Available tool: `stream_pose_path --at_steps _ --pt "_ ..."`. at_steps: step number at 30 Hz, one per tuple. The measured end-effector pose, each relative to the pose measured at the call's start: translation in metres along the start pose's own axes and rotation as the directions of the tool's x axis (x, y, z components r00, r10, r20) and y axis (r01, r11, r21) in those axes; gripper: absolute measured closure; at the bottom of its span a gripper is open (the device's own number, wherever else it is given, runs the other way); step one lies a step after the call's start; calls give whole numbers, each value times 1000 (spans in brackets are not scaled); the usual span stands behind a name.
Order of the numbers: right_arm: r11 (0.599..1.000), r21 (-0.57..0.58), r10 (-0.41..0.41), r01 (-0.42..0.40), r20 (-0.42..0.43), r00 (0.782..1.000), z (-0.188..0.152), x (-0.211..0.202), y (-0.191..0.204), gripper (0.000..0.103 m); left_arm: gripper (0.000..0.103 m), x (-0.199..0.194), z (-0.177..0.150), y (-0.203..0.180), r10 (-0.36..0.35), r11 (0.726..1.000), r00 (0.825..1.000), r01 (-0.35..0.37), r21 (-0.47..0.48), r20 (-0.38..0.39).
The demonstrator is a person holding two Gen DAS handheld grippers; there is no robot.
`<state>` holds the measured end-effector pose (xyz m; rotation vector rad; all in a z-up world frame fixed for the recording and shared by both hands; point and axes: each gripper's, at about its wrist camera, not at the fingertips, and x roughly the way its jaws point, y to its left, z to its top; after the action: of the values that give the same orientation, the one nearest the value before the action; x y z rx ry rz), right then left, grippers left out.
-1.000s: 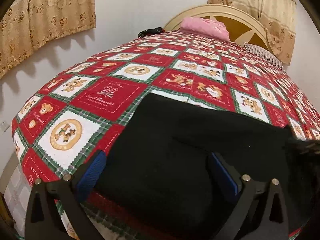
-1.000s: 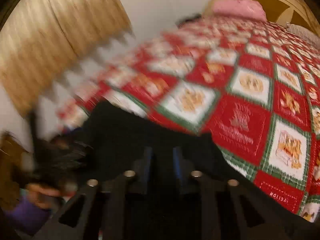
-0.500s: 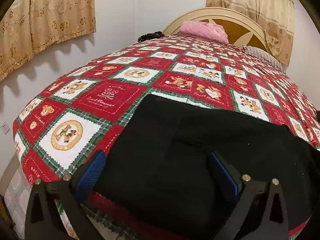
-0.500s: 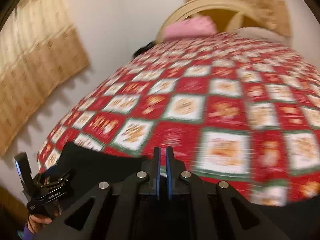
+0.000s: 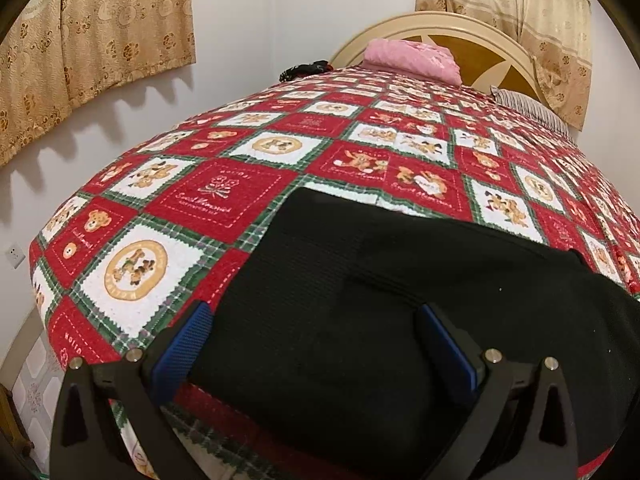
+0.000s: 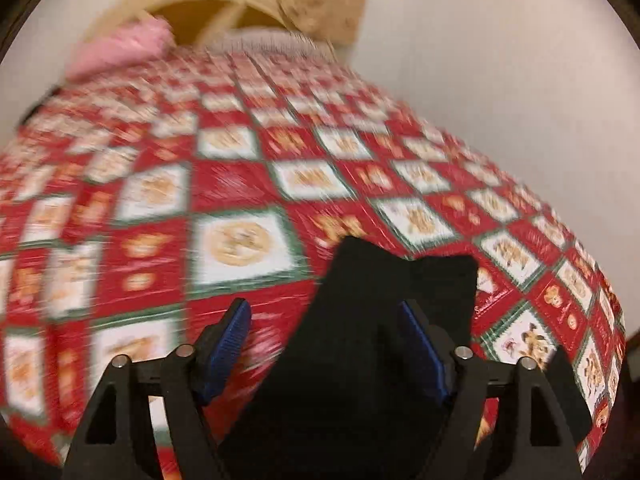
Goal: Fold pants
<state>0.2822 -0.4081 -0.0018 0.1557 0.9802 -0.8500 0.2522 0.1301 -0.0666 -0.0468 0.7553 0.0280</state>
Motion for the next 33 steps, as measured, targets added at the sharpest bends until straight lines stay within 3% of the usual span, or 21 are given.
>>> stream_pose_path --at_steps 1,3,4,6,7,8,12,14,19,23,25,28,29,30,33 --pt "1000 6 12 -11 -53 999 2 15 -2 36 0 0 0 0 0 1000 1000 0 0 -1" --pt "999 29 35 -32 -81 996 4 25 -8 36 0 0 0 0 2 1000 1000 -2 0 -1" --pt "999 31 44 -42 -81 996 5 23 -10 44 0 -1 0 0 2 1000 1000 -2 1 0" --pt "999 -1 43 -43 -76 996 5 20 -10 71 0 -1 0 0 2 1000 1000 -2 1 1" --pt "999 -17 42 -44 -76 996 6 17 -10 89 0 -1 0 0 2 1000 1000 -2 1 1" --pt "998 -26 52 -54 -73 996 8 12 -15 95 0 0 0 0 2 1000 1000 -2 2 0" --pt "977 86 197 -196 -4 980 4 -22 -49 98 0 -1 0 0 2 1000 1000 -2 1 1" --pt "945 134 288 -300 99 952 -7 -55 -77 98 0 -1 0 0 3 1000 1000 -3 0 2" --pt "894 209 311 -396 347 885 -79 -133 -151 98 0 -1 0 -1 6 1000 1000 -6 0 -2" --pt "865 327 252 -380 372 894 -137 -134 -193 98 0 -1 1 -1 6 1000 1000 -6 1 -2" --pt "856 377 222 -353 350 910 -167 -119 -208 98 0 -1 0 -1 6 1000 1000 -6 2 -2" --pt "819 449 243 -358 293 925 -202 -92 -224 98 0 -1 0 0 7 1000 1000 -7 2 -3" --pt "798 443 274 -409 337 901 -210 -89 -229 98 0 -1 0 0 7 1000 1000 -7 3 -3" --pt "800 427 278 -421 356 892 -213 -90 -231 98 0 -1 0 0 7 1000 1000 -7 3 -2" --pt "812 421 281 -405 327 902 -214 -95 -236 96 0 -1 1 0 8 1000 1000 -8 4 -4"
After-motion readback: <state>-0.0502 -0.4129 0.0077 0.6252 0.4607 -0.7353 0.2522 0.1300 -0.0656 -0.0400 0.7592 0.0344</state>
